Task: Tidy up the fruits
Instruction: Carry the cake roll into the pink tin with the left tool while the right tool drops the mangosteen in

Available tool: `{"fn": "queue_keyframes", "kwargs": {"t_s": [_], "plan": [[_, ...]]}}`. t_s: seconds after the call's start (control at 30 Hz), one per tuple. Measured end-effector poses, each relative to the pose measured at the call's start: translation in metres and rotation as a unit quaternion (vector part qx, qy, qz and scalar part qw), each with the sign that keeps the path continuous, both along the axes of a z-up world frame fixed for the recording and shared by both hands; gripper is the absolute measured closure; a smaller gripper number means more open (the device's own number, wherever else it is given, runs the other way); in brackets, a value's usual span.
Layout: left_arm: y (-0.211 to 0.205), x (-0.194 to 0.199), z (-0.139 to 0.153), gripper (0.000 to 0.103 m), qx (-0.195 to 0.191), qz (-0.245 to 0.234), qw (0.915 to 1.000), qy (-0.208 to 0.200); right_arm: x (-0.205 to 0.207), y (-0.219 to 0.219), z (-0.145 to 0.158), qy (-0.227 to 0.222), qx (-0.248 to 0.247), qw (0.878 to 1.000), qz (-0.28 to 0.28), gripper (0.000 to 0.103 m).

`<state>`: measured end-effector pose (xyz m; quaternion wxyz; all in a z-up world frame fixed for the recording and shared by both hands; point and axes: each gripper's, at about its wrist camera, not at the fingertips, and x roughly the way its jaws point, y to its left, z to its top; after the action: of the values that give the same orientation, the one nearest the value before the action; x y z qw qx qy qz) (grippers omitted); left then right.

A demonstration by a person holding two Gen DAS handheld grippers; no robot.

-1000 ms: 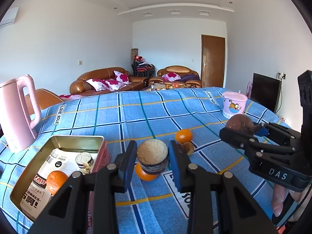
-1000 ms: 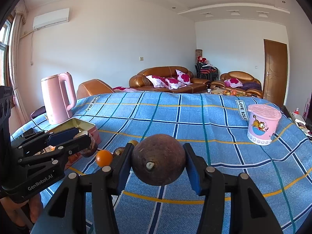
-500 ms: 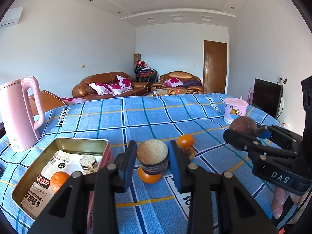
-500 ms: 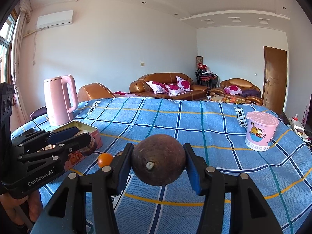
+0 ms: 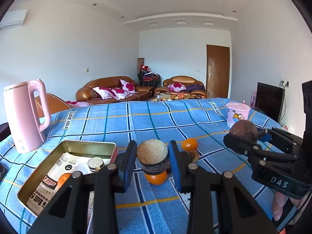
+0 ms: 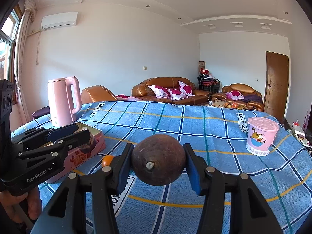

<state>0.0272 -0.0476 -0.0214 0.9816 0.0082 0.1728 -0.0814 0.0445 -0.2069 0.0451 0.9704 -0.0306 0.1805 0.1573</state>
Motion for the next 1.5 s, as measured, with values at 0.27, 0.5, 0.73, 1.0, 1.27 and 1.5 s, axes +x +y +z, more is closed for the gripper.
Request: {"fn": "queue_keyframes", "kwargs": {"t_s": [0.27, 0.5, 0.73, 1.0, 1.27, 1.5], "plan": [[0.009, -0.001, 0.001, 0.068, -0.008, 0.001, 1.0, 0.003, 0.0, 0.015, 0.001, 0.002, -0.012, 1.0, 0.011, 0.05], [0.033, -0.002, 0.007, 0.068, -0.011, 0.028, 0.9995, 0.007, 0.005, 0.034, 0.012, 0.009, -0.001, 0.999, 0.036, 0.05], [0.066, 0.001, 0.008, 0.068, -0.01, 0.063, 0.9978, 0.02, 0.013, 0.07, 0.019, 0.02, 0.006, 0.997, 0.079, 0.05], [0.11, 0.013, -0.002, 0.068, -0.013, 0.107, 0.9928, 0.052, 0.026, 0.113, 0.015, 0.039, 0.002, 0.992, 0.119, 0.05], [0.139, 0.02, -0.013, 0.068, -0.017, 0.134, 0.9873, 0.083, 0.03, 0.15, 0.011, 0.049, -0.007, 0.987, 0.154, 0.05], [0.15, 0.022, -0.021, 0.068, -0.02, 0.141, 0.9844, 0.103, 0.038, 0.178, -0.002, 0.074, -0.021, 0.982, 0.175, 0.05]]}}
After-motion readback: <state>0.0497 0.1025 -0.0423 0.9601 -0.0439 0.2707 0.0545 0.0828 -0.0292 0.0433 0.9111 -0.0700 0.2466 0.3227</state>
